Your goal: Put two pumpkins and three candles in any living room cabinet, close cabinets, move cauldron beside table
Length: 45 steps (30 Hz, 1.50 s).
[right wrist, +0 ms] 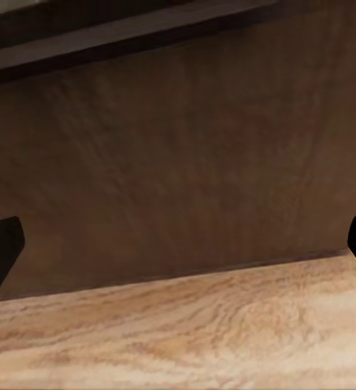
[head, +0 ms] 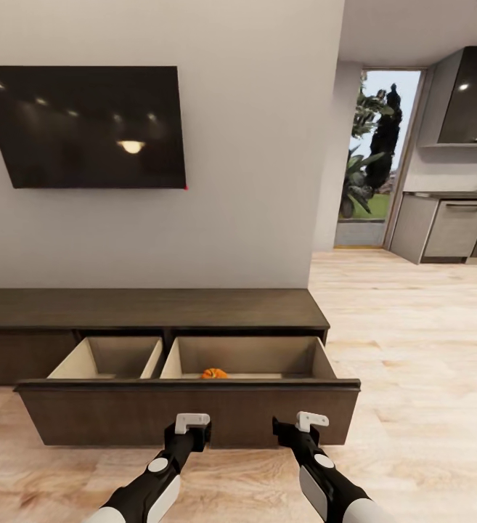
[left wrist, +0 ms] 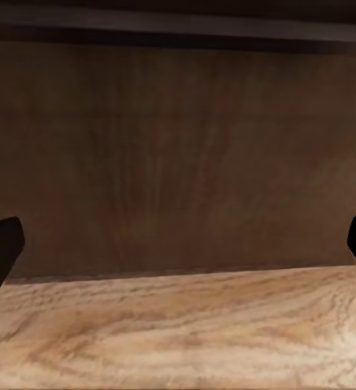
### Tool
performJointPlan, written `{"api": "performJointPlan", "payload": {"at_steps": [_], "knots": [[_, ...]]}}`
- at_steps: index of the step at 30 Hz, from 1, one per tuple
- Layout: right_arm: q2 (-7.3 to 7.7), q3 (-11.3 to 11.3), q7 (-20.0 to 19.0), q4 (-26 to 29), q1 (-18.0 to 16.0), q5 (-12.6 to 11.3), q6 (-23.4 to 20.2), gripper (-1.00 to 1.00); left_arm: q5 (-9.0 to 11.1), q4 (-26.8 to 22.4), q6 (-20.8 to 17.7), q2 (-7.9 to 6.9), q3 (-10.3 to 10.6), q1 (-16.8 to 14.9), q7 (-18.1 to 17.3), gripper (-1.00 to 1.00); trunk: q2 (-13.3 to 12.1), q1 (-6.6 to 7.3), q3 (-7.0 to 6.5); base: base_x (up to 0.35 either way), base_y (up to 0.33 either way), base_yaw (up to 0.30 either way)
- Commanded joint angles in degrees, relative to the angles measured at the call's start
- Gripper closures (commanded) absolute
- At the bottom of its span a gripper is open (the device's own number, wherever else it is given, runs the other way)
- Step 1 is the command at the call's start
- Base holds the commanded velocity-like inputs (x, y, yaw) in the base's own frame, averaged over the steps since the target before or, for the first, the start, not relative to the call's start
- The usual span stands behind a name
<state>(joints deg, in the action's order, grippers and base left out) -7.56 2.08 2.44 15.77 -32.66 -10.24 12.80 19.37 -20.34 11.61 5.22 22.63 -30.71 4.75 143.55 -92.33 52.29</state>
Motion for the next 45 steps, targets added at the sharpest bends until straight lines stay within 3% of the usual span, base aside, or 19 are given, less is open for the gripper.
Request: {"api": "performJointPlan", "payload": {"at_steps": [1, 12, 28, 45], "knots": [[0.0, 0.23, 0.2, -0.04, -0.04, -0.4, 0.2, -1.0, 0.3, -0.02, 0.24, -0.03, 0.49, -0.05, 0.44, -1.0, 0.02, 0.01, 0.06, 0.025, 0.0, 0.0], [0.0, 0.25, 0.2, -0.04, -0.04, -0.4, 0.2, -1.0, 0.29, -0.17, 0.3, -0.03, 0.57, -0.05, 0.44, -1.0, 0.05, -0.04, 0.5, 0.005, 0.0, 0.0], [0.0, 0.28, 0.2, -0.04, -0.04, -0.4, 0.2, -1.0, 0.32, -0.22, 0.26, -0.03, 0.58, -0.05, 0.44, -1.0, 0.26, -0.45, 4.04, 0.0, 0.0, 0.0], [0.0, 0.28, 0.2, -0.04, -0.04, -0.4, 0.2, -1.0, 0.24, -0.14, 0.26, -0.03, 0.65, -0.05, 0.44, -1.0, 0.26, -0.45, 4.04, 0.059, 0.0, 0.0]]}}
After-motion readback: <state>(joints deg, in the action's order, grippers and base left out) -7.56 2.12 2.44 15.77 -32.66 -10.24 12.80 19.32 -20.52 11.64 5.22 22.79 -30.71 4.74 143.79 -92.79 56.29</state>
